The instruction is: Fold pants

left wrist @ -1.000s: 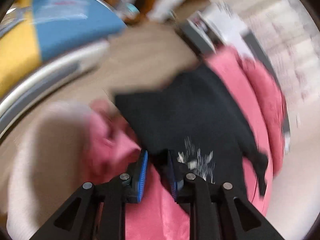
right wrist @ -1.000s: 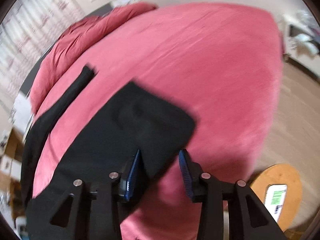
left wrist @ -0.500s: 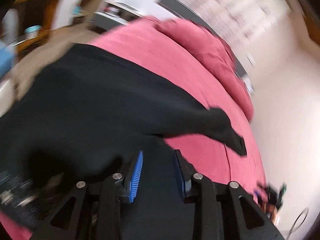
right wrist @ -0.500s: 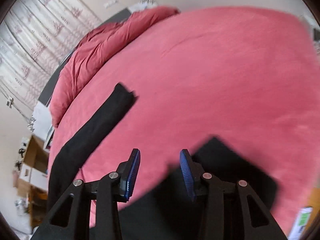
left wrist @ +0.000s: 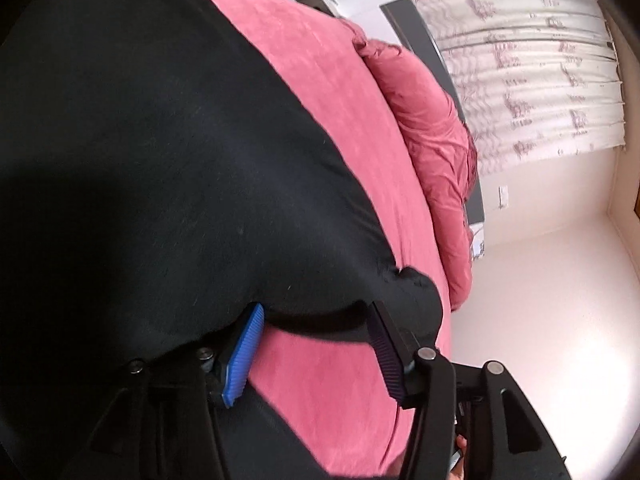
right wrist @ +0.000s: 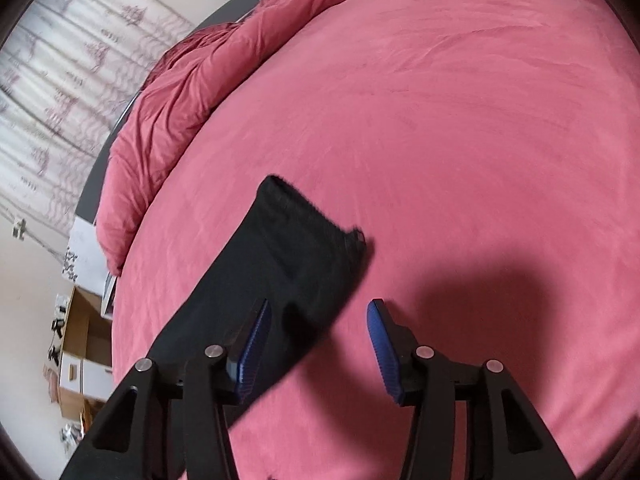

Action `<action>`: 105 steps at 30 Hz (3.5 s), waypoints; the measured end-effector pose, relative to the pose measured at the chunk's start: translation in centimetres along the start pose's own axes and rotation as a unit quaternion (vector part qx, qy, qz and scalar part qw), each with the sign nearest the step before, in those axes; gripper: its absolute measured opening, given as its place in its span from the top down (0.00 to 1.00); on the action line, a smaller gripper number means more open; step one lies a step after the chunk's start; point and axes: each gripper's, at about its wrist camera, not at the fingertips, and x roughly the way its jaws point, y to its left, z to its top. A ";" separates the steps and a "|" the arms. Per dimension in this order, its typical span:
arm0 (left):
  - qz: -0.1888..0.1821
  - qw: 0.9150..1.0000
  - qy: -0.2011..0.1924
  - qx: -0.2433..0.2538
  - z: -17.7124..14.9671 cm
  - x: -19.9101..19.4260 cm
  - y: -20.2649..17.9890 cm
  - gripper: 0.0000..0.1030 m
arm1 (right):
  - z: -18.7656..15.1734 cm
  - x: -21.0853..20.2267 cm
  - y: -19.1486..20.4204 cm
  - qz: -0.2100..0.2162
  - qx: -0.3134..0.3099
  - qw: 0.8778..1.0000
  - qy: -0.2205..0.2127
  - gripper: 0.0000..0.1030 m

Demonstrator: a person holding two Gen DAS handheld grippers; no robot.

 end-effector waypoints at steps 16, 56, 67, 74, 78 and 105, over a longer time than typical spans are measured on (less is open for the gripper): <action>-0.002 0.999 0.044 0.008 1.4 -2.2 -1.2 0.90 | 3.2 -8.2 2.3 -0.017 -0.097 0.992 -0.074 0.91; 0.052 0.974 0.129 0.180 -1.5 -8.2 -0.1 0.61 | -2.1 -16.3 -12.2 -0.127 -0.071 0.988 -0.059 0.62; 0.138 0.970 0.051 0.194 11.4 -9.3 -1.7 0.53 | -1.0 -12.8 -5.2 -0.089 -0.134 0.987 -0.007 0.48; 0.156 0.976 0.045 0.142 15.9 -7.1 -1.0 0.51 | -1.7 -9.4 -2.9 -0.106 -0.143 0.984 0.023 0.47; 0.167 0.973 0.041 0.156 16.9 -5.8 -0.6 0.39 | -1.1 -8.9 -2.9 -0.129 -0.139 0.982 0.018 0.46; 0.241 0.965 0.046 0.096 25.7 -2.5 3.6 0.38 | 5.0 -4.9 -4.1 -0.211 -0.088 0.973 0.039 0.41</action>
